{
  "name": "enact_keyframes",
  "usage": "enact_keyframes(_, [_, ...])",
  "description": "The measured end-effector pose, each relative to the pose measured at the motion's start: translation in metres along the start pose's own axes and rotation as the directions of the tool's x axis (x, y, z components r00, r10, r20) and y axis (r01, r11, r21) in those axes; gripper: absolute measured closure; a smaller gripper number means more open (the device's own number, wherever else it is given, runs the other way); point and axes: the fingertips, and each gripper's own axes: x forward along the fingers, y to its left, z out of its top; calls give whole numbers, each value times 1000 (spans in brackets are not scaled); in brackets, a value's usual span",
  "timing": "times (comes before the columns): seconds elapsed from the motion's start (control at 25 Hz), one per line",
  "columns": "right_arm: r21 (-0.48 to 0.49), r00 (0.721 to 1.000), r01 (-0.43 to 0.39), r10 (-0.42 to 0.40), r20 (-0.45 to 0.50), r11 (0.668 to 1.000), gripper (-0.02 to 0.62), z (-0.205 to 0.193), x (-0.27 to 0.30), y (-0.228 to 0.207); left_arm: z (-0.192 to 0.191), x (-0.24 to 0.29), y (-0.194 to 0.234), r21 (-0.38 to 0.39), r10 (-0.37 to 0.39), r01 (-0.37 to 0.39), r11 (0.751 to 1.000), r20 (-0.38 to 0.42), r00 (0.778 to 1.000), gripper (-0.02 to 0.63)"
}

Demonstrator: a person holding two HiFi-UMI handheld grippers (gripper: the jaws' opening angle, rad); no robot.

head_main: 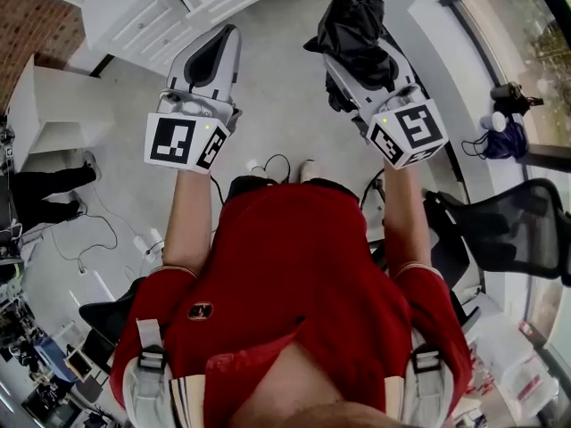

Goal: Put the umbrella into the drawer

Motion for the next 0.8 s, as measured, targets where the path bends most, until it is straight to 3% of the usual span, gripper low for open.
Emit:
enact_keyframes(0.24, [-13,999,32,-32,-8,999,348,-2,-14,-49,-1,30,-8,-6,22,-22,1000,-17,1000,600])
enact_keyframes(0.44, [-37,999,32,-32,-1,999,348,3,7,-77,-9,60,9,-10,36,-36,999,-12,999,600])
enact_keyframes(0.6, [-63,1000,30,-30,-9,998,348,-1,41,-103,-23,91,34,-16,36,-37,999,-3,999,600])
enact_keyframes(0.8, [-112,999,27,-31,-41,993,348,-3,109,-131,-44,124,101,-43,71,-70,997,32,997,600])
